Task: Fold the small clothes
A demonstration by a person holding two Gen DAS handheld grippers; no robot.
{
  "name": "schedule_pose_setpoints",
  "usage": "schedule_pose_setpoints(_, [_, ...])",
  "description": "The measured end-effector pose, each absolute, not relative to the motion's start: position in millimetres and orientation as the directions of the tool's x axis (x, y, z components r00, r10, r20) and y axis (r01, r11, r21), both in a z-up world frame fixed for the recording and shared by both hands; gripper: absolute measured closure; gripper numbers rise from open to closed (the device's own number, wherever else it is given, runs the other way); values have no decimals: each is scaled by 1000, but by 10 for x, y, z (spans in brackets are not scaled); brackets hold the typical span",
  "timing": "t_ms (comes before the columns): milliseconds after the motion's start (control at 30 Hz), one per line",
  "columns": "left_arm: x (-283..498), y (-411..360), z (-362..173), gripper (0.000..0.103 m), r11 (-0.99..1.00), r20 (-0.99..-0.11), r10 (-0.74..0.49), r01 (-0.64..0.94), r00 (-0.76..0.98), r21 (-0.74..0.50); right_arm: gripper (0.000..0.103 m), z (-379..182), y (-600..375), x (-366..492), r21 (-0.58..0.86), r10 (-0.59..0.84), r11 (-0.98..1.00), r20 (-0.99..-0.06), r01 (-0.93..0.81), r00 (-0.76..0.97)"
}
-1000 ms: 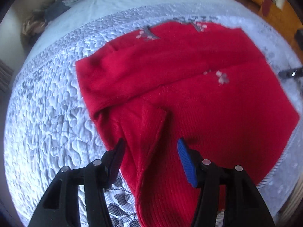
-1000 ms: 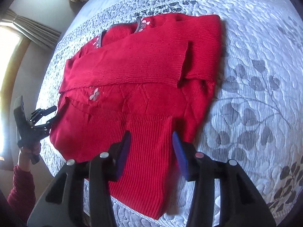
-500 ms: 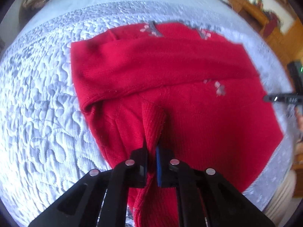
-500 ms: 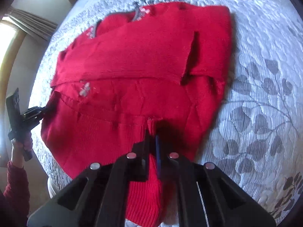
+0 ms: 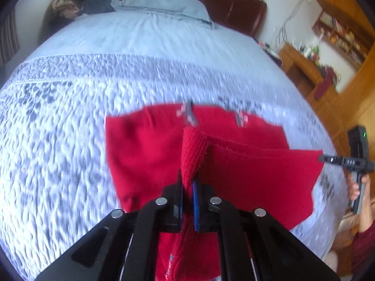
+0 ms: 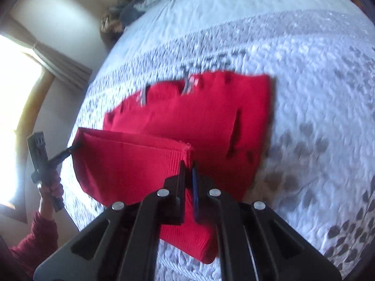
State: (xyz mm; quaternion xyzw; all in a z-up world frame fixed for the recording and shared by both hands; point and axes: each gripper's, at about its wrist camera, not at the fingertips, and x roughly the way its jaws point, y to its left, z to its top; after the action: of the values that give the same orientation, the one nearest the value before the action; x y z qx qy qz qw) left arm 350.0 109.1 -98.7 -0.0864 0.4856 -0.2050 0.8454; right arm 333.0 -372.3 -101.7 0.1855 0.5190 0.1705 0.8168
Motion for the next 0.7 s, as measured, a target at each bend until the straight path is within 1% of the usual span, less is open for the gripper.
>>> schedule_pose_setpoints(100, [3846,1077,-944,97,905,-777,-425,232,464,-357,100,-934,-3788,3640,469,446,881,-788,-56,424])
schedule_pose_setpoints(233, [4378,970,-1024,97,927,-792,-376,194,481,-322,100,-991,-3760,4167,439,403,899,-813,-14,420])
schedule_pose_setpoints(333, [4659,853,-1185,97,948,-826,-318,167,465,-270,100,-1183,-3650,4561,381,342,924,-854,24,393])
schedule_pose_setpoints(400, [4854,769,-1362,97,954,-846,-300,155,440,-258,100,-1346,-3609,4757,355,312,934,-874,50,371])
schedule_pose_setpoints(600, [4992,720,-1800,97,970,-890,-243,125,385,-211,99,-1735,-3524,4986,273,231,958,-916,91,327])
schedule_pose_setpoints(667, [4994,688,-1937,96,977,-911,-207,128,357,-172,96,-1808,-3520,4999,250,206,963,-925,103,319])
schedule_pose_setpoints(700, [4970,687,-1970,91,979,-914,-195,127,355,-159,89,-1839,-3531,4971,219,173,968,-934,120,313])
